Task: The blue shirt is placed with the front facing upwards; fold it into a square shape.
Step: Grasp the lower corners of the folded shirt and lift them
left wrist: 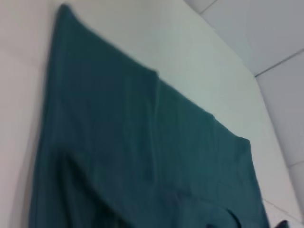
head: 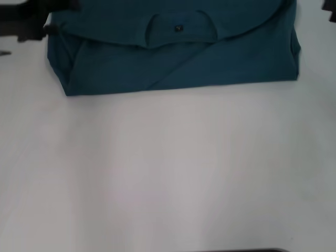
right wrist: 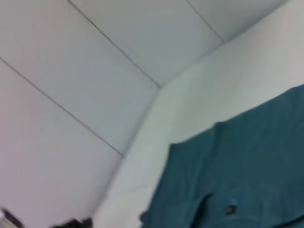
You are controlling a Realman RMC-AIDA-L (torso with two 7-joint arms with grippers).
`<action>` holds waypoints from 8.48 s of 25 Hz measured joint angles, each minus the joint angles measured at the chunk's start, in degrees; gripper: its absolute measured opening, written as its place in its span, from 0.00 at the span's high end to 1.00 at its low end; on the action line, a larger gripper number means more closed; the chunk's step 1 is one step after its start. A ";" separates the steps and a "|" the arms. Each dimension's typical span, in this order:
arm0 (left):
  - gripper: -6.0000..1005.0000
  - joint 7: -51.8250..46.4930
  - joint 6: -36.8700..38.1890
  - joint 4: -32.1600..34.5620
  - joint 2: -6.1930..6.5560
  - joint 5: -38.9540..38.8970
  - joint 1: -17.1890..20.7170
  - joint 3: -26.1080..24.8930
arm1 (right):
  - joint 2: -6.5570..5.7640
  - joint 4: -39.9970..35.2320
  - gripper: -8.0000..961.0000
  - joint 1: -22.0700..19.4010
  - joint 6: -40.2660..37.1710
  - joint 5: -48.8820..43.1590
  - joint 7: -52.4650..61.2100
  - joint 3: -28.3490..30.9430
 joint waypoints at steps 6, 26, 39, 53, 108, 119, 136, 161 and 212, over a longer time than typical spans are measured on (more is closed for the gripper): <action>0.07 0.29 2.69 5.44 0.07 -0.86 3.22 -6.92 | 1.67 3.37 0.05 -3.77 -2.56 1.54 -4.06 3.66; 0.12 4.41 -4.67 11.31 -2.00 -0.37 3.27 0.76 | 1.28 5.71 0.07 -2.62 -2.12 1.39 -6.35 4.03; 0.24 0.39 -4.75 10.88 -1.55 1.23 1.26 3.97 | 1.05 6.22 0.08 -2.94 -2.75 2.01 -6.31 5.86; 0.64 0.82 3.34 7.29 -0.10 -1.56 1.32 2.38 | -3.54 5.53 0.09 1.38 -1.85 -11.83 0.34 5.61; 0.07 19.28 0.43 2.98 -2.38 -0.21 6.36 3.87 | -3.66 5.46 0.14 6.11 0.95 -16.68 0.72 5.36; 0.07 19.38 -1.08 6.06 -2.68 1.81 3.89 4.27 | -3.64 5.49 0.15 6.16 1.38 -16.67 0.42 5.35; 0.37 10.57 -1.59 6.93 -2.16 5.70 0.59 4.35 | -3.64 5.63 0.16 5.88 0.93 -16.48 0.45 5.43; 0.99 2.01 6.48 6.43 1.57 5.58 -2.63 1.61 | -4.42 5.85 0.18 10.38 11.06 -28.29 8.09 0.29; 0.98 2.59 5.95 6.56 1.06 5.23 -2.81 -2.50 | -0.25 12.98 0.39 16.80 21.11 -29.21 15.36 -6.69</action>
